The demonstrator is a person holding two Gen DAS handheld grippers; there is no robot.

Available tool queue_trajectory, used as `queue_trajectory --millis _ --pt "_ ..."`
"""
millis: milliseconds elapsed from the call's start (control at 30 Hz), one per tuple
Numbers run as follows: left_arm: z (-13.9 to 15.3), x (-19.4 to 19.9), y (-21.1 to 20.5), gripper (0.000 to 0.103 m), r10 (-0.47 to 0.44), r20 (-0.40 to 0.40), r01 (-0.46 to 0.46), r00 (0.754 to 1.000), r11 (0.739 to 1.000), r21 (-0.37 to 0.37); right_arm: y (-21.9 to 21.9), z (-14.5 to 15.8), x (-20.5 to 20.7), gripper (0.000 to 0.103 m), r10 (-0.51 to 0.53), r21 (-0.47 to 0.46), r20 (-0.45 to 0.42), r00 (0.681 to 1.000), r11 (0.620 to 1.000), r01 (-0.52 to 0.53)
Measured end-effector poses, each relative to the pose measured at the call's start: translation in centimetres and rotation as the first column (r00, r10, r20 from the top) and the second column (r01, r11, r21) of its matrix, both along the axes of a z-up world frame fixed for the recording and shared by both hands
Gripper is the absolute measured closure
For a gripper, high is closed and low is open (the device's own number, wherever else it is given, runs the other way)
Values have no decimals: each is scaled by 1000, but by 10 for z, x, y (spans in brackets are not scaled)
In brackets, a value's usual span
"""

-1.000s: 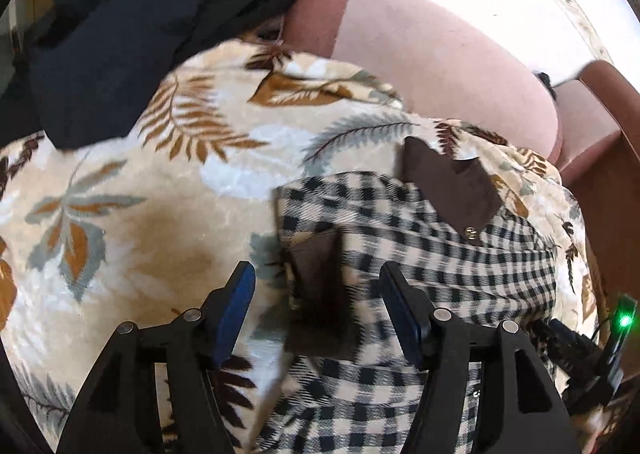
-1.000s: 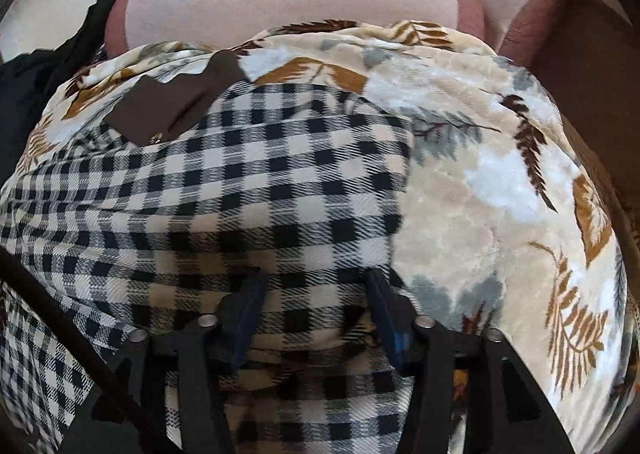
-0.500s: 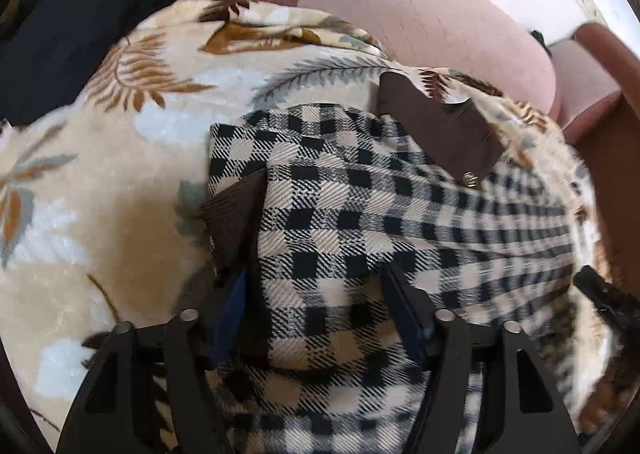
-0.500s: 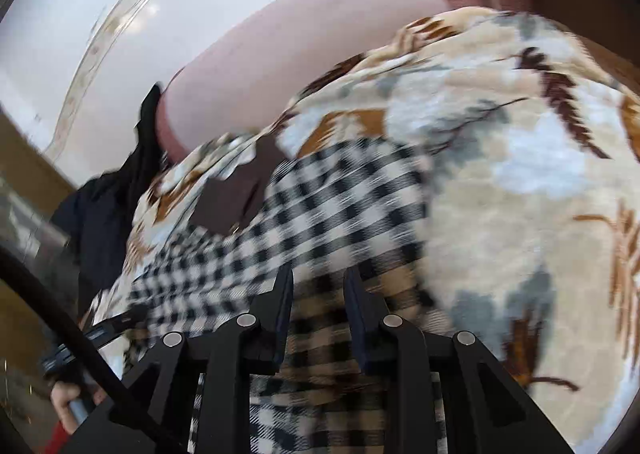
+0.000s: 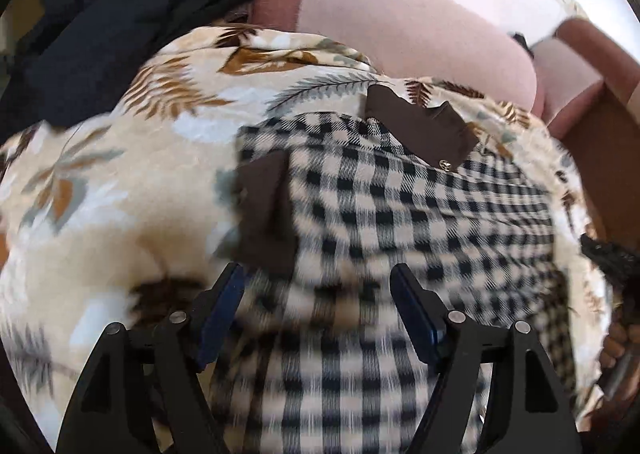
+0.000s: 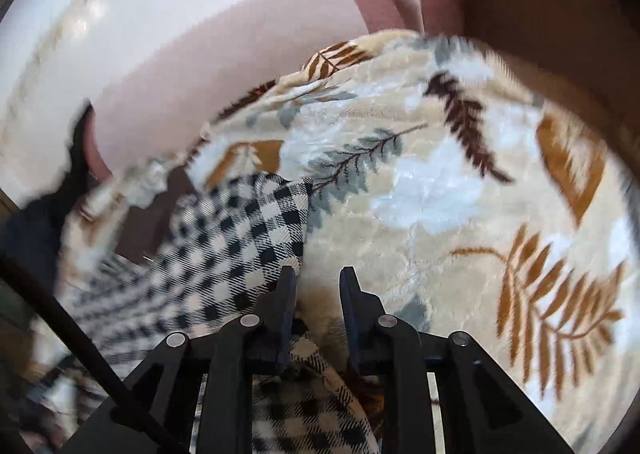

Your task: Fold large clothes

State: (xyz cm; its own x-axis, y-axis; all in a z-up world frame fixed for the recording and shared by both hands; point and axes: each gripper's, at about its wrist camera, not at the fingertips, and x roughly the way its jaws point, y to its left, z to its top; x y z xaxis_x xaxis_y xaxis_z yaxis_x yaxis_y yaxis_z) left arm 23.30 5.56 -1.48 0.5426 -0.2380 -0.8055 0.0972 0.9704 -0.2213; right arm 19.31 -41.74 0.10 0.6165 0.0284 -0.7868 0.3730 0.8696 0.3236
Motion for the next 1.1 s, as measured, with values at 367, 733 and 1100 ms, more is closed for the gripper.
queue_trajectory --millis 367,733,1100 --pt "-13 -55 15 29 41 15 -40 999 999 -33 58 -54 0 58 252 -12 -77 965 967 -254" --pt "-20 -54 28 29 36 11 -35 999 996 -81 44 -47 1 90 127 -138 -166 978 979 -151" --pt "2 -8 7 29 37 155 -25 987 996 -81 52 2 -7 73 85 -150 84 993 986 -72"
